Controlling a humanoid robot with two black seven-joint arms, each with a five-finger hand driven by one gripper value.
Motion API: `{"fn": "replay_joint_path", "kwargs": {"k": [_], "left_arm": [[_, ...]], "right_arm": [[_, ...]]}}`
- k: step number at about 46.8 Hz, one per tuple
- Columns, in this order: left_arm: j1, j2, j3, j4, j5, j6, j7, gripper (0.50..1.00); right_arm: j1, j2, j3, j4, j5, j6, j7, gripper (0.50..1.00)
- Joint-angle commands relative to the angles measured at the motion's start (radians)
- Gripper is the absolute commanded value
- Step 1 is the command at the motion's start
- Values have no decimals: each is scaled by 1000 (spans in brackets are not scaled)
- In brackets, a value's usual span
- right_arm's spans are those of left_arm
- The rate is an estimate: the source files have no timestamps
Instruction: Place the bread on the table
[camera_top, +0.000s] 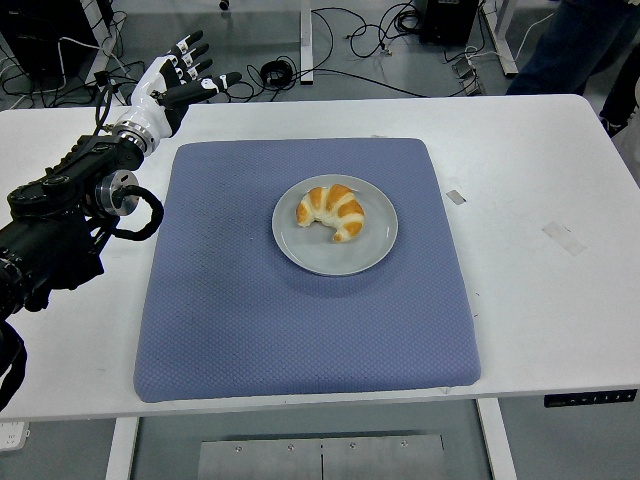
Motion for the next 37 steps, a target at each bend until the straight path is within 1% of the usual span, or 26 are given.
{"fn": "replay_joint_path", "kwargs": {"k": [1, 37], "left_arm": [[5, -1, 1, 0, 1, 5, 0, 978], [-1, 2, -2, 0, -2, 3, 2, 977]], "right_arm": [[0, 0, 0, 0, 0, 0, 0, 1000], [0, 0, 0, 0, 0, 0, 0, 1000]]}}
